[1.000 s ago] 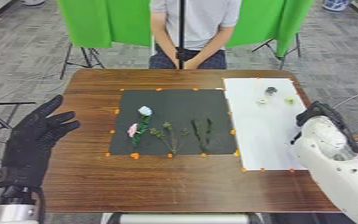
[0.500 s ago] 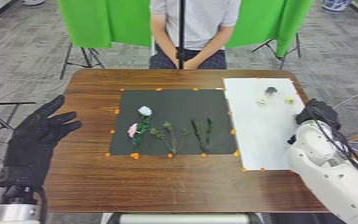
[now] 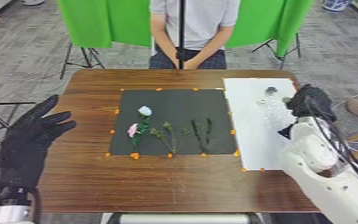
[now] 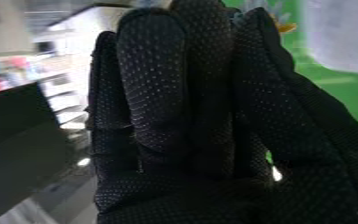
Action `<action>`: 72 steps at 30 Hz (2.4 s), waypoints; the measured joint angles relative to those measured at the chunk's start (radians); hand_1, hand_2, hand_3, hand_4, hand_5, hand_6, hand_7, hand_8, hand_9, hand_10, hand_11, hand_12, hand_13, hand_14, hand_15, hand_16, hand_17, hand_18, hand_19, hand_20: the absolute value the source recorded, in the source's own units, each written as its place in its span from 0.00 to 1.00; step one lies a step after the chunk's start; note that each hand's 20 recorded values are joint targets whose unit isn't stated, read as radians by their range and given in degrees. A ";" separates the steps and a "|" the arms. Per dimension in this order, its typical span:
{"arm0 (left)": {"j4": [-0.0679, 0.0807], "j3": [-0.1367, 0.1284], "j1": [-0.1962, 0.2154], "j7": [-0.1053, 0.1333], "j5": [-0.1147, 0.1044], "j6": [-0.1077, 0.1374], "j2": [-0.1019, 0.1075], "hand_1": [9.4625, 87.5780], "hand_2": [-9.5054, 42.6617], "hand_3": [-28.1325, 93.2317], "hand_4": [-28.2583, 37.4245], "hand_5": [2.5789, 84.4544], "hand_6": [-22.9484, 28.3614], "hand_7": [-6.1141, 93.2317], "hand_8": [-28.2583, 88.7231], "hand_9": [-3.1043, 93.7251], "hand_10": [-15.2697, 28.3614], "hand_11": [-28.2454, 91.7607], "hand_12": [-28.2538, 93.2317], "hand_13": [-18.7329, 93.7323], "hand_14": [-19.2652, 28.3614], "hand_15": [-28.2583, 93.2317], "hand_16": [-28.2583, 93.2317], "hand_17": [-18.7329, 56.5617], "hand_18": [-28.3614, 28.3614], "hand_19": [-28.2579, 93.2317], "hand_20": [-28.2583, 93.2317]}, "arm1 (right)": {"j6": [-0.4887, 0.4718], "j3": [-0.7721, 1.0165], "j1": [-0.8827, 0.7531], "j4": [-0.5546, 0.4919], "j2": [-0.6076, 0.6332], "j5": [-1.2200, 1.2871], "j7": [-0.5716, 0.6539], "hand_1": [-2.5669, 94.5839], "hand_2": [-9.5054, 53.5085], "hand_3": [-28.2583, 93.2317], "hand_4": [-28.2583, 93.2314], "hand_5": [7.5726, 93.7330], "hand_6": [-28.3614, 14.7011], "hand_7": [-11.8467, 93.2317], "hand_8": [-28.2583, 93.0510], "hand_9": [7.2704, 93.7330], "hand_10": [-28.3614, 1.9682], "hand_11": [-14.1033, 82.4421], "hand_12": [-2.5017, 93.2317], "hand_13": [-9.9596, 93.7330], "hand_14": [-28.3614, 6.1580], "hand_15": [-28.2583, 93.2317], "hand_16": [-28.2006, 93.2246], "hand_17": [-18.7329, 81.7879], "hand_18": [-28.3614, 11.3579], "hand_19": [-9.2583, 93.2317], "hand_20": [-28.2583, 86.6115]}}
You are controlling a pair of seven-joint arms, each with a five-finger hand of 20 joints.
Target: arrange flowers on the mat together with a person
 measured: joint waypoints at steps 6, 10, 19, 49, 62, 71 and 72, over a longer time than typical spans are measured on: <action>-0.005 -0.068 0.066 0.045 -0.020 -0.010 -0.032 0.10 0.29 0.86 0.00 0.38 0.57 0.22 0.15 0.41 0.81 0.46 0.32 0.40 1.00 0.69 0.15 0.15 0.94 0.67 0.35 | -0.025 -0.157 0.100 -0.122 -0.031 0.085 -0.132 0.63 0.00 0.76 0.00 0.92 0.72 0.26 0.27 1.00 0.69 0.29 0.35 0.90 0.67 0.66 0.39 0.57 0.26 0.97 0.13; -0.010 -0.080 0.101 0.048 -0.025 -0.010 -0.050 0.10 0.29 0.86 0.00 0.38 0.57 0.22 0.15 0.41 0.81 0.46 0.32 0.40 1.00 0.69 0.15 0.15 0.94 0.67 0.35 | -0.081 -0.270 0.188 -0.140 -0.109 0.109 -0.174 0.63 0.00 0.76 0.00 0.92 0.72 0.26 0.27 1.00 0.69 0.29 0.35 0.90 0.67 0.66 0.40 0.57 0.25 0.97 0.13; -0.007 -0.067 0.091 0.041 -0.027 -0.010 -0.050 0.10 0.29 0.86 0.00 0.38 0.57 0.22 0.15 0.41 0.81 0.46 0.32 0.41 1.00 0.69 0.15 0.15 0.94 0.67 0.36 | -0.198 -0.515 0.335 -0.058 -0.263 0.082 -0.210 0.62 0.00 0.76 0.00 0.92 0.71 0.26 0.28 1.00 0.66 0.31 0.36 0.90 0.67 0.66 0.40 0.56 0.25 0.97 0.12; 0.001 -0.046 0.036 -0.002 -0.019 -0.036 -0.040 0.13 0.28 0.87 0.00 0.39 0.58 0.22 0.15 0.41 0.81 0.46 0.32 0.41 1.00 0.69 0.15 0.15 0.94 0.67 0.36 | -0.294 -0.733 0.450 0.096 -0.336 -0.041 -0.164 0.59 0.00 0.76 0.00 0.80 0.65 0.26 0.25 0.93 0.64 0.37 0.36 0.88 0.64 0.69 0.39 0.55 0.23 0.97 0.12; 0.002 -0.040 0.028 -0.007 -0.016 -0.039 -0.036 0.14 0.27 0.87 0.00 0.39 0.58 0.22 0.15 0.41 0.81 0.46 0.32 0.41 1.00 0.69 0.15 0.15 0.94 0.67 0.36 | -0.325 -0.708 0.441 0.095 -0.340 -0.057 -0.160 0.52 0.00 0.80 0.00 0.73 0.65 0.25 0.19 0.88 0.59 0.43 0.31 0.85 0.62 0.71 0.38 0.53 0.21 0.96 0.12; 0.003 -0.034 0.038 0.005 -0.019 -0.037 -0.034 0.13 0.27 0.87 0.00 0.39 0.57 0.22 0.15 0.41 0.81 0.46 0.32 0.41 1.00 0.69 0.15 0.15 0.94 0.67 0.36 | -0.322 -0.550 0.351 -0.030 -0.338 0.086 -0.189 0.47 0.00 0.81 0.02 0.70 0.63 0.25 0.14 0.83 0.50 0.46 0.24 0.83 0.56 0.71 0.38 0.51 0.19 0.95 0.12; 0.004 -0.034 0.040 0.007 -0.020 -0.036 -0.034 0.13 0.27 0.87 0.00 0.39 0.57 0.22 0.15 0.41 0.81 0.46 0.32 0.40 1.00 0.69 0.15 0.15 0.94 0.67 0.36 | -0.322 -0.506 0.326 -0.062 -0.339 0.138 -0.195 0.47 0.00 0.81 0.02 0.70 0.62 0.25 0.14 0.82 0.50 0.46 0.23 0.82 0.56 0.71 0.37 0.50 0.18 0.95 0.12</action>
